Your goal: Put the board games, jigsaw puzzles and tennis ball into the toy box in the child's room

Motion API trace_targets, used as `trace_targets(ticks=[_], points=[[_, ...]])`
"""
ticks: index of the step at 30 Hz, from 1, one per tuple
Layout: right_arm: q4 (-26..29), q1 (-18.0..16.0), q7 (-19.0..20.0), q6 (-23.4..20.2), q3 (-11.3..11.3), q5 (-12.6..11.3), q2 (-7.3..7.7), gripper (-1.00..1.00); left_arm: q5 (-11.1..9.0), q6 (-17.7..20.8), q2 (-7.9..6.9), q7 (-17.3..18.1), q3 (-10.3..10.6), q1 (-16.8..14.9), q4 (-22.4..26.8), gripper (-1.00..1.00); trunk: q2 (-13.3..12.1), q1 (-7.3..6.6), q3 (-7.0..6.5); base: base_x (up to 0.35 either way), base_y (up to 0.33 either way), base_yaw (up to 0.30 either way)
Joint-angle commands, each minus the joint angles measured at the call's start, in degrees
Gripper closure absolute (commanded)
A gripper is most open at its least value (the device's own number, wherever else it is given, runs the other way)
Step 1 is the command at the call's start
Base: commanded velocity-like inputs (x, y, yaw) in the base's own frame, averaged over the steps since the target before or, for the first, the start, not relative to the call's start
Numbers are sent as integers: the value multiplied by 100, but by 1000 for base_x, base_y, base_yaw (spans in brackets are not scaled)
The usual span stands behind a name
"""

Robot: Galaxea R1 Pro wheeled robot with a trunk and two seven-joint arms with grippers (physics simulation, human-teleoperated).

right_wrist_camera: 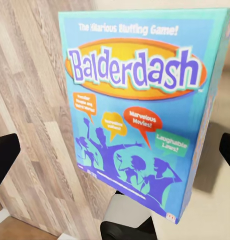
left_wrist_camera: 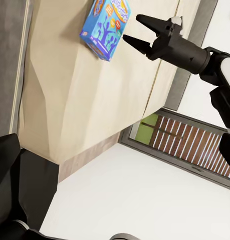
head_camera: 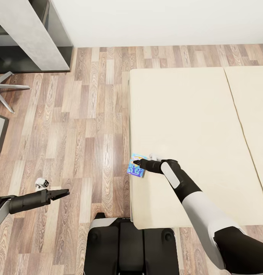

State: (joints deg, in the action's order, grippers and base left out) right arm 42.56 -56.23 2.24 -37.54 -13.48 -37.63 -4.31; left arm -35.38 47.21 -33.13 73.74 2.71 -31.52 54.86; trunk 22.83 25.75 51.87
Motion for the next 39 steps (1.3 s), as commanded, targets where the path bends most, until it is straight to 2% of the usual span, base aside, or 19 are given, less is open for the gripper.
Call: trace_targets(ticks=[1,8,15,17,21,24,28,33,35,39], points=[[1,-2,20,-21,3,26,0,-100,-39,52,-8,3,19,-3,-2,-100,9,3,6,0,0,0],[2,-2,-29,15,7,41,14,-100,-39,52,-8,1,19,-3,-2,-100,9,3,6,0,0,0],[144,44,-24,-12,41,30,94,-100,-39,52,-8,1,19,-3,-2,-100,9,3,6,0,0,0],[489,91,-23,-115,41,18,111,-100,-39,52,-9,1,19,-3,-2,-100,9,3,6,0,0,0],[1421,291,-62,-718,67,32,149,-100,-39,52,-9,1,19,-3,-2,-100,9,3,6,0,0,0],[2058,476,-136,-1034,182,35,221,-100,-39,52,-9,1,19,-3,-2,-100,9,3,6,0,0,0],[2702,789,-185,-1304,282,36,260,-100,-39,52,-9,1,19,-3,-4,-100,9,3,-12,0,0,29],[3952,1594,-184,-1407,324,17,284,-100,-39,52,-9,1,19,-3,-11,-100,9,3,-52,0,0,62],[4343,1990,-171,-1396,437,-5,289,-100,-39,52,-12,1,19,-3,-16,-100,9,3,-70,0,0,29],[4574,2542,-135,-1362,734,-24,290,-100,-39,52,-17,1,16,-3,-19,-100,9,3,-106,0,0,11]])
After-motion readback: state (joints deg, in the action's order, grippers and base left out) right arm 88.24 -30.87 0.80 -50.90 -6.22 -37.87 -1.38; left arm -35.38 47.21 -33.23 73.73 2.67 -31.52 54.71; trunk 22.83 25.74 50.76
